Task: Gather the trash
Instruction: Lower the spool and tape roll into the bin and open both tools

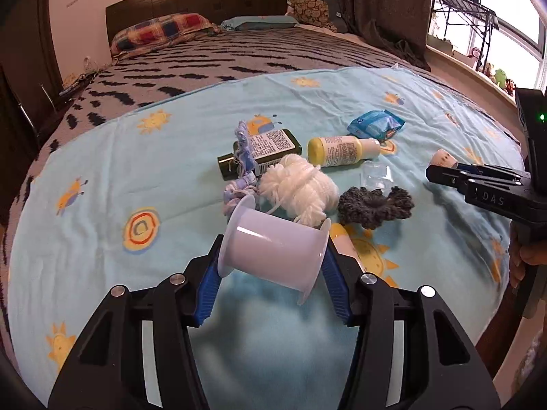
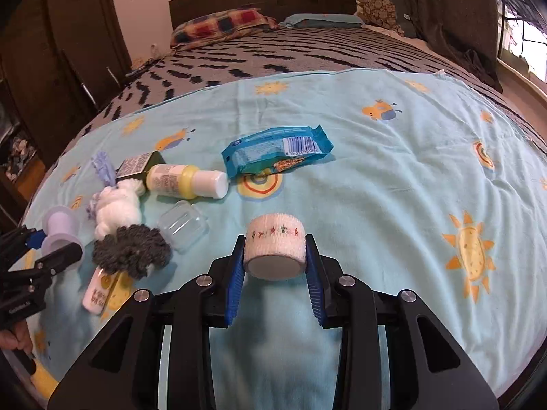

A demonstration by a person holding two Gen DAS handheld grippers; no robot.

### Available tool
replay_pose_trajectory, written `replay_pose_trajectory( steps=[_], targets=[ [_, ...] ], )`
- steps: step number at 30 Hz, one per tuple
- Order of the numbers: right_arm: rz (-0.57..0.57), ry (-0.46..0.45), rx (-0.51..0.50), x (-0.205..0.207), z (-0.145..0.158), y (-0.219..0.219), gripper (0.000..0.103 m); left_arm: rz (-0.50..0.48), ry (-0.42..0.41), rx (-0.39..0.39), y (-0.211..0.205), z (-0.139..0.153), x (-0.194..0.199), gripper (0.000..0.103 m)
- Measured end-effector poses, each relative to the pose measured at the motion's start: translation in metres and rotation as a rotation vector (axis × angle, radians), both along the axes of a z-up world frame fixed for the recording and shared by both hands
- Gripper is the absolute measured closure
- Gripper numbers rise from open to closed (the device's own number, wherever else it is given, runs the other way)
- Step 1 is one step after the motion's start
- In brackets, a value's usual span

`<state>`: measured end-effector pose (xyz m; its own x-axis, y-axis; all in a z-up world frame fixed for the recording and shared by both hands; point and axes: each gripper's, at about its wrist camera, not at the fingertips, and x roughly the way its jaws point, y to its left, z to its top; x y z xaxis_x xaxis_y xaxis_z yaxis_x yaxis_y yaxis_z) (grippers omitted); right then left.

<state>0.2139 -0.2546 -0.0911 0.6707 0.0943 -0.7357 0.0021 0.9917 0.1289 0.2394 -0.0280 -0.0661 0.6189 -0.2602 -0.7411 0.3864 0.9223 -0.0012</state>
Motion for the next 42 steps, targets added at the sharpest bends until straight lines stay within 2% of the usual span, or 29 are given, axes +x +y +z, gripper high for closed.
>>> replay_pose_trajectory(
  steps=[9, 16, 22, 26, 32, 42],
  targets=[
    [0.038, -0.107, -0.033, -0.064, 0.041, 0.011, 0.069, 0.025, -0.067, -0.044, 0.021, 0.039, -0.063, 0.052],
    [0.072, -0.177, -0.027, -0.126, 0.065, 0.015, 0.069, 0.011, -0.088, -0.049, 0.019, 0.049, -0.116, 0.051],
    [0.109, -0.205, -0.006, -0.175, 0.071, 0.019, 0.069, -0.038, -0.093, -0.066, 0.015, 0.049, -0.162, 0.051],
    [0.142, -0.175, 0.017, -0.202, 0.060, 0.024, 0.069, -0.068, -0.094, -0.076, 0.014, 0.044, -0.192, 0.051],
    [0.164, -0.087, 0.060, -0.223, 0.029, 0.034, 0.069, -0.117, -0.035, -0.076, 0.011, 0.018, -0.222, 0.051],
    [0.162, 0.074, 0.156, -0.238, -0.030, 0.045, 0.069, -0.117, 0.097, -0.073, 0.012, -0.030, -0.230, 0.051]
  ],
)
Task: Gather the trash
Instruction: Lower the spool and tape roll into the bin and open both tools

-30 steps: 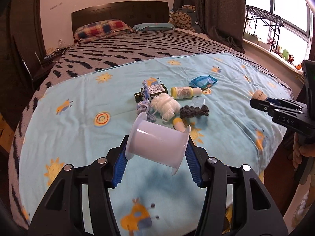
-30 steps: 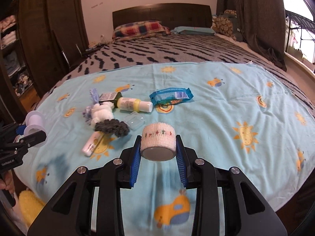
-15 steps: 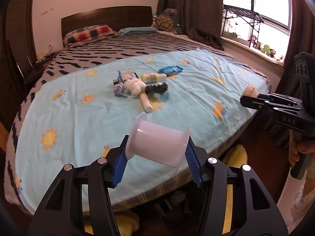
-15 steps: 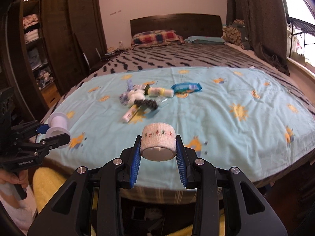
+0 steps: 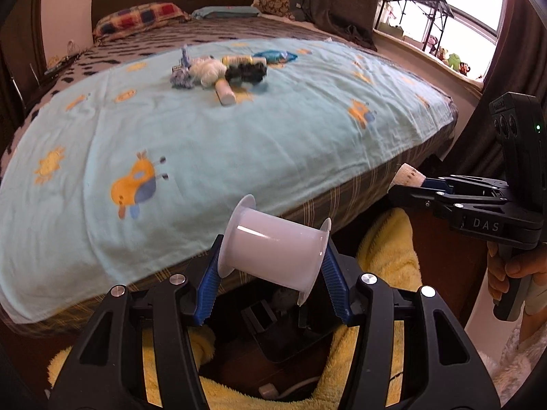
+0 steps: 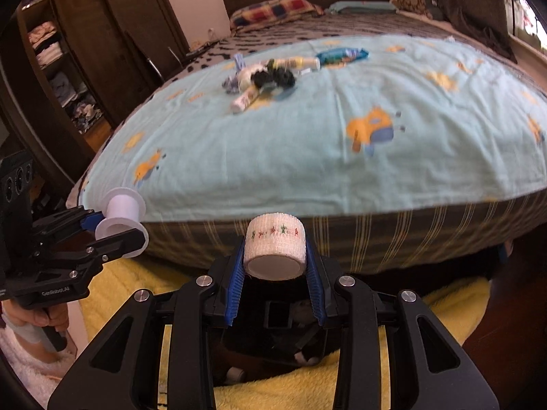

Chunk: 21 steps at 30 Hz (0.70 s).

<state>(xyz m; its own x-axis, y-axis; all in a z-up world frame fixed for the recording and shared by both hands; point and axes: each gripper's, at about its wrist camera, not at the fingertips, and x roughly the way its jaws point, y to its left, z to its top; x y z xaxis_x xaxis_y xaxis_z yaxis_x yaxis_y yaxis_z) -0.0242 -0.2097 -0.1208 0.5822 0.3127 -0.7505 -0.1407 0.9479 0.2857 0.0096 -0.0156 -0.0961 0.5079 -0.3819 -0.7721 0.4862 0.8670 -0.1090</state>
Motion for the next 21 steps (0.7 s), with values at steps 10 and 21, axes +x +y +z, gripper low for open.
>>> replay_pose_trajectory(
  steps=[10, 21],
  targets=[
    [0.007, 0.131, -0.028, -0.002, -0.051, 0.012, 0.069, -0.071, 0.150, 0.075, -0.014, -0.073, -0.005, 0.052],
    [-0.012, 0.239, -0.071, 0.002, -0.107, 0.024, 0.069, -0.091, 0.273, 0.122, -0.024, -0.133, 0.001, 0.052]
  ],
)
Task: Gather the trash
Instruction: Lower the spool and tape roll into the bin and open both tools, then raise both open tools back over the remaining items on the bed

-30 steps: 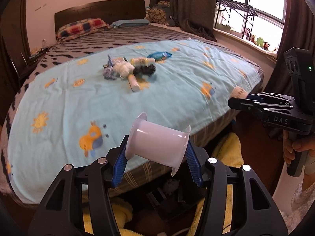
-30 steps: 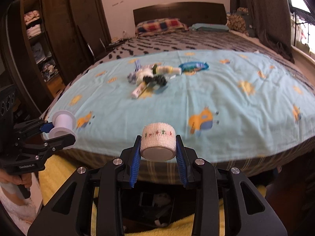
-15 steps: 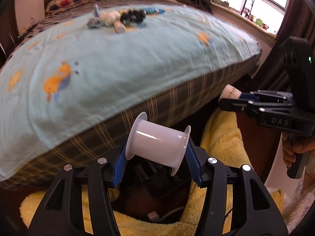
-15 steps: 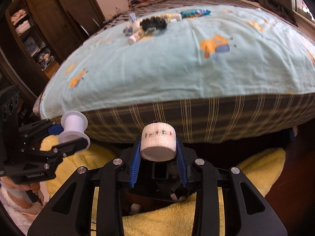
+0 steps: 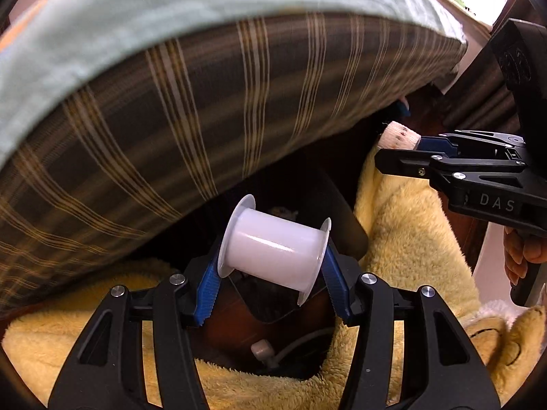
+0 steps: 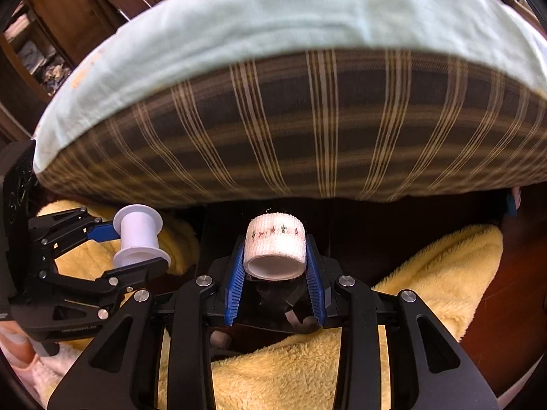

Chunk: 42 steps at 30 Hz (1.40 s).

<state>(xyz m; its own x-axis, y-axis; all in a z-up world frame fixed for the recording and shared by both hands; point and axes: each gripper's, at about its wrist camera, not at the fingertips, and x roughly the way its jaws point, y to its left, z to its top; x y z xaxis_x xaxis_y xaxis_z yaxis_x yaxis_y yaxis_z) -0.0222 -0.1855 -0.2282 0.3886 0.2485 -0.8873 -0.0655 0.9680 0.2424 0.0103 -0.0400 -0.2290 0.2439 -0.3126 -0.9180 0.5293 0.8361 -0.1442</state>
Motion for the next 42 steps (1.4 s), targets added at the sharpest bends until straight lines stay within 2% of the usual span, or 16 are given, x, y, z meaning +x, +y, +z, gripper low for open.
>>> replay_pose_trajectory(
  steps=[10, 12, 13, 15, 19, 21, 23, 25, 26, 30, 34, 38, 42],
  targets=[
    [-0.033, 0.043, 0.035, 0.009, -0.023, 0.001, 0.067, 0.009, 0.036, 0.018, -0.004, -0.023, 0.009, 0.051],
    [-0.040, 0.041, 0.042, 0.011, -0.023, -0.001, 0.066, 0.008, 0.037, 0.018, -0.006, -0.023, 0.010, 0.045],
    [-0.043, 0.038, 0.042, 0.011, -0.021, -0.001, 0.059, 0.007, 0.033, 0.019, -0.007, -0.022, 0.009, 0.043],
    [-0.051, 0.028, 0.042, 0.017, -0.013, -0.008, 0.050, 0.007, 0.027, 0.018, -0.009, -0.020, 0.008, 0.039],
    [-0.067, 0.005, 0.038, 0.019, 0.000, -0.011, 0.048, 0.013, 0.010, 0.023, -0.007, -0.012, 0.009, 0.036],
    [-0.071, -0.010, 0.029, 0.019, 0.009, -0.013, 0.042, 0.015, -0.012, 0.024, -0.005, -0.006, 0.008, 0.029],
    [-0.074, -0.044, 0.014, 0.020, 0.024, -0.018, 0.031, 0.022, -0.046, 0.019, -0.004, 0.009, 0.006, 0.024],
    [-0.082, -0.098, -0.005, 0.022, 0.046, -0.023, 0.013, 0.032, -0.078, 0.011, 0.000, 0.024, 0.007, 0.019],
    [-0.082, -0.120, -0.011, 0.020, 0.054, -0.025, 0.010, 0.038, -0.101, 0.002, 0.002, 0.036, 0.007, 0.016],
    [-0.087, -0.226, -0.033, 0.026, 0.094, -0.035, 0.006, 0.063, -0.182, -0.032, 0.008, 0.074, 0.009, 0.010],
    [-0.100, -0.314, -0.049, 0.041, 0.125, -0.042, 0.005, 0.096, -0.249, -0.051, 0.015, 0.107, 0.022, 0.008],
    [-0.094, -0.386, -0.076, 0.059, 0.145, -0.043, 0.005, 0.139, -0.312, -0.029, 0.022, 0.128, 0.040, 0.008],
    [-0.098, -0.402, -0.076, 0.081, 0.153, -0.048, 0.005, 0.153, -0.338, -0.049, 0.026, 0.147, 0.060, 0.008]
  ],
)
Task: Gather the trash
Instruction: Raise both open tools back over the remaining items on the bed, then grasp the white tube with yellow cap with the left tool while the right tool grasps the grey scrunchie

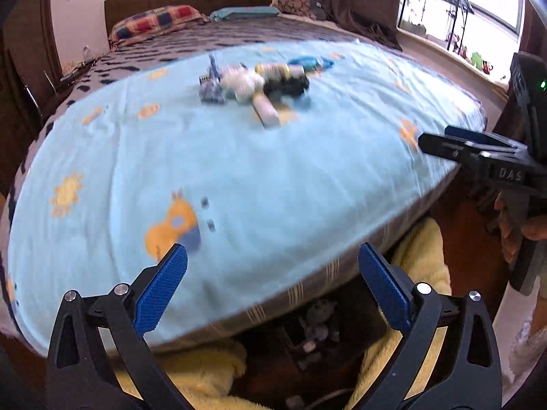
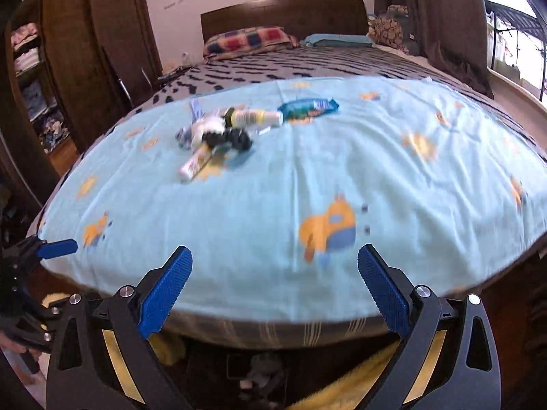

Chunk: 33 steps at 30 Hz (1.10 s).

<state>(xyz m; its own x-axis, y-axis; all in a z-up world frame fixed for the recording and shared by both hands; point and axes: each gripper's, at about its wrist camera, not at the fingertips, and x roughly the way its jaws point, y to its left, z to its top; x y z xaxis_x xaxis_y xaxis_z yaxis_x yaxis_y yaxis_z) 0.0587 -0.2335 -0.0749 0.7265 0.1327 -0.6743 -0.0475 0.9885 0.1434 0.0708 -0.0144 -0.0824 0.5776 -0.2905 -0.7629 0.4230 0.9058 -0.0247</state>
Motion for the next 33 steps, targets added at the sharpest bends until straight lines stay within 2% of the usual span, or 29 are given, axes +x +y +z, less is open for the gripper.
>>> replay_pose_trajectory(
  steps=[4, 10, 14, 19, 21, 25, 26, 28, 33],
  targets=[
    [0.005, -0.008, 0.019, 0.018, -0.003, 0.001, 0.005, 0.018, -0.030, -0.011, -0.009, 0.011, 0.025, 0.008],
    [-0.005, 0.006, 0.054, 0.065, -0.007, -0.002, 0.005, 0.013, -0.027, -0.019, -0.033, 0.005, 0.068, 0.009],
    [-0.015, 0.004, 0.045, 0.083, -0.007, -0.003, 0.005, 0.038, -0.015, -0.016, -0.047, 0.000, 0.100, 0.018],
    [-0.011, 0.000, 0.022, 0.096, -0.004, -0.003, 0.006, 0.056, 0.014, 0.002, -0.060, -0.011, 0.131, 0.038],
    [-0.007, -0.004, 0.024, 0.099, -0.003, -0.004, 0.006, 0.060, 0.035, 0.010, -0.064, -0.017, 0.142, 0.049],
    [0.004, -0.004, 0.037, 0.106, -0.002, -0.004, 0.010, 0.061, 0.044, 0.009, -0.066, -0.023, 0.154, 0.064],
    [0.010, -0.003, 0.039, 0.108, -0.002, -0.002, 0.010, 0.061, 0.044, 0.006, -0.065, -0.022, 0.156, 0.074],
    [0.027, -0.002, 0.040, 0.111, -0.002, 0.003, 0.013, 0.066, 0.053, -0.012, -0.059, -0.021, 0.159, 0.085],
    [0.089, 0.016, 0.021, 0.119, -0.010, 0.030, 0.016, 0.077, 0.044, -0.008, -0.039, -0.017, 0.157, 0.085]
  ],
)
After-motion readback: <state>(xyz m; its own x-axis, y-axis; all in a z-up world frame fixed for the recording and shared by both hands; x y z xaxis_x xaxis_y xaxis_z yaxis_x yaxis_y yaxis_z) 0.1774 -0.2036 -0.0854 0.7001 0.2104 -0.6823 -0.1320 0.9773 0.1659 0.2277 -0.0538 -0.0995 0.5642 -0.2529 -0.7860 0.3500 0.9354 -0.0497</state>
